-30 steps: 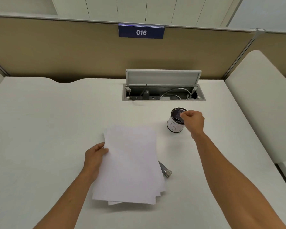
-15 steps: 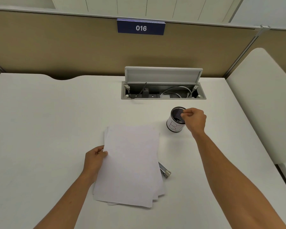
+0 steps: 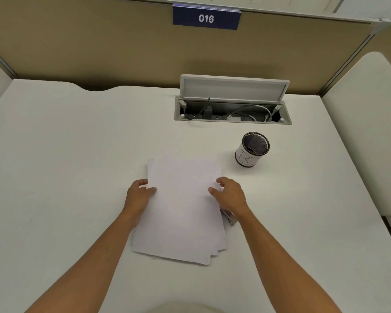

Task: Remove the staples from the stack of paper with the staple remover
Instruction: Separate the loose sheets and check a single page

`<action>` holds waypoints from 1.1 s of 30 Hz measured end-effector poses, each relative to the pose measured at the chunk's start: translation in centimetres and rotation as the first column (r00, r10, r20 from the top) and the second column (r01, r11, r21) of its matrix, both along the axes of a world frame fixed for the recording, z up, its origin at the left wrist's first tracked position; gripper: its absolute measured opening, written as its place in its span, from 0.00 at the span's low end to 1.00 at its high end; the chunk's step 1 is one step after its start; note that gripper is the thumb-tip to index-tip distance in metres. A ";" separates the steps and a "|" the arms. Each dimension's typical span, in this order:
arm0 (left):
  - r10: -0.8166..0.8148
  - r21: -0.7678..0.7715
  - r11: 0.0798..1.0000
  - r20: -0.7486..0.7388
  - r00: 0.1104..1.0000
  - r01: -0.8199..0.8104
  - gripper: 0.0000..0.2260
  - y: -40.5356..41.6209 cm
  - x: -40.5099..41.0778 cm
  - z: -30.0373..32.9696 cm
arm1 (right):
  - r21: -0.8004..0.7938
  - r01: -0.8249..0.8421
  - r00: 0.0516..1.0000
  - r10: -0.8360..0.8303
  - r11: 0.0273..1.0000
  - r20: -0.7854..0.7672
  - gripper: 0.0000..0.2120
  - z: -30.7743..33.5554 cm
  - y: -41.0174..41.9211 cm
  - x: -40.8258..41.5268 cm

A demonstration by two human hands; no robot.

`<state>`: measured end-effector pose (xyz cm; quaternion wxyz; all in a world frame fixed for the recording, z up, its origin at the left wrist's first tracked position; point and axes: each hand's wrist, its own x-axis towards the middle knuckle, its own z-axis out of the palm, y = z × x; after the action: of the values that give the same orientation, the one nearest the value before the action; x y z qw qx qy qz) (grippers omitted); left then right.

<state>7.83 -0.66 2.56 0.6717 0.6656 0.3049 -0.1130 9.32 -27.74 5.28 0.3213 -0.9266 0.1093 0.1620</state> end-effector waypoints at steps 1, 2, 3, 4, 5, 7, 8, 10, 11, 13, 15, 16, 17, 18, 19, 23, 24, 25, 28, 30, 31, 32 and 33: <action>-0.034 -0.001 0.999 0.012 0.999 0.034 0.12 0.1 -0.1 0.1 | -0.027 -0.031 0.999 0.030 0.999 -0.039 0.24 -0.2 0.3 -0.2; -0.066 -0.006 0.998 0.024 0.997 0.067 0.15 0.1 -0.3 0.2 | -0.045 -0.054 0.997 0.051 0.998 -0.065 0.25 -0.3 0.6 -0.3; -0.094 -0.015 0.995 0.038 0.995 0.094 0.17 0.1 -0.4 0.5 | -0.050 -0.066 0.995 0.062 0.997 -0.077 0.26 -0.4 0.7 -0.4; -0.114 -0.027 0.993 0.054 0.992 0.116 0.19 0.1 -0.5 0.8 | -0.041 -0.066 0.995 0.063 0.997 -0.078 0.27 -0.4 0.8 -0.4; -0.133 -0.038 0.990 0.074 0.988 0.136 0.21 0.0 -0.5 1.1 | -0.015 -0.056 0.996 0.054 0.998 -0.071 0.28 -0.3 0.9 -0.4; -0.178 -0.021 0.983 0.117 0.977 0.182 0.24 -0.1 -0.5 1.9 | 0.096 0.011 0.999 -0.006 0.995 -0.053 0.30 -0.1 1.0 -0.4; -0.201 0.000 0.979 0.143 0.969 0.203 0.25 -0.1 -0.4 2.4 | 0.177 0.074 0.997 -0.066 0.981 -0.049 0.31 0.0 1.0 -0.4; -0.228 0.029 0.974 0.216 0.949 0.227 0.25 0.0 -0.3 3.5 | 0.317 0.213 0.977 -0.202 0.924 -0.066 0.34 0.2 0.9 -0.4; -0.241 0.035 0.970 0.252 0.937 0.240 0.24 0.0 -0.2 4.1 | 0.360 0.267 0.964 -0.255 0.894 -0.081 0.35 0.3 0.7 -0.4; -0.271 0.039 0.961 0.311 0.911 0.272 0.22 0.2 -0.3 5.5 | 0.435 0.313 0.949 -0.299 0.844 -0.104 0.35 0.5 0.5 -0.3; -0.299 0.042 0.951 0.361 0.883 0.305 0.21 0.5 -0.4 7.0 | 0.601 0.292 0.953 -0.278 0.744 -0.118 0.31 1.0 0.4 -0.2; -0.309 0.047 0.948 0.384 0.870 0.315 0.20 0.7 -0.4 7.7 | 0.702 0.260 0.961 -0.247 0.663 -0.123 0.27 1.4 0.3 -0.2; -0.315 0.053 0.945 0.409 0.857 0.322 0.20 0.9 -0.3 8.2 | 0.786 0.224 0.970 -0.206 0.577 -0.125 0.24 1.7 0.2 -0.2; -0.321 0.059 0.943 0.432 0.843 0.328 0.19 1.0 -0.2 8.8 | 0.844 0.190 0.978 -0.168 0.501 -0.121 0.22 2.1 0.2 -0.2; -0.327 0.066 0.940 0.455 0.828 0.335 0.19 1.1 -0.1 9.3 | 0.880 0.165 0.984 -0.140 0.445 -0.113 0.21 2.5 0.1 -0.2; -0.341 0.126 0.938 0.512 0.788 0.324 0.17 1.2 -0.2 10.7 | 0.888 0.087 0.986 -0.164 0.452 -0.014 0.17 3.7 0.4 -0.2; -0.325 0.141 0.945 0.521 0.789 0.297 0.16 1.1 -0.2 10.8 | 0.875 0.072 0.982 -0.187 0.478 0.021 0.16 4.1 0.6 -0.1; -0.304 0.154 0.952 0.531 0.791 0.263 0.15 1.1 -0.3 10.9 | 0.864 0.050 0.977 -0.205 0.500 0.063 0.14 4.6 0.8 -0.1; -0.248 0.183 0.968 0.575 0.780 0.174 0.16 0.8 -0.3 11.5 | 0.833 -0.038 0.951 -0.237 0.551 0.200 0.11 6.7 1.7 0.1; -0.223 0.200 0.972 0.609 0.761 0.125 0.17 0.5 -0.2 12.2 | 0.806 -0.075 0.917 -0.276 0.587 0.287 0.11 8.1 2.2 0.3; -0.214 0.220 0.971 0.623 0.752 0.094 0.16 0.4 -0.2 12.6 | 0.796 -0.087 0.895 -0.304 0.599 0.327 0.11 8.8 2.5 0.4; -0.206 0.238 0.969 0.639 0.741 0.063 0.16 0.3 -0.1 13.0 | 0.791 -0.104 0.871 -0.328 0.603 0.365 0.11 9.4 2.7 0.5; -0.197 0.249 0.968 0.660 0.725 0.035 0.17 0.2 -0.1 13.4 | 0.791 -0.128 0.849 -0.347 0.598 0.400 0.11 10.0 2.9 0.5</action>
<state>7.70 -0.50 15.97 0.6503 0.7484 0.0065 0.1302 9.85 -24.84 15.28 0.7246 -0.6843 -0.0053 -0.0818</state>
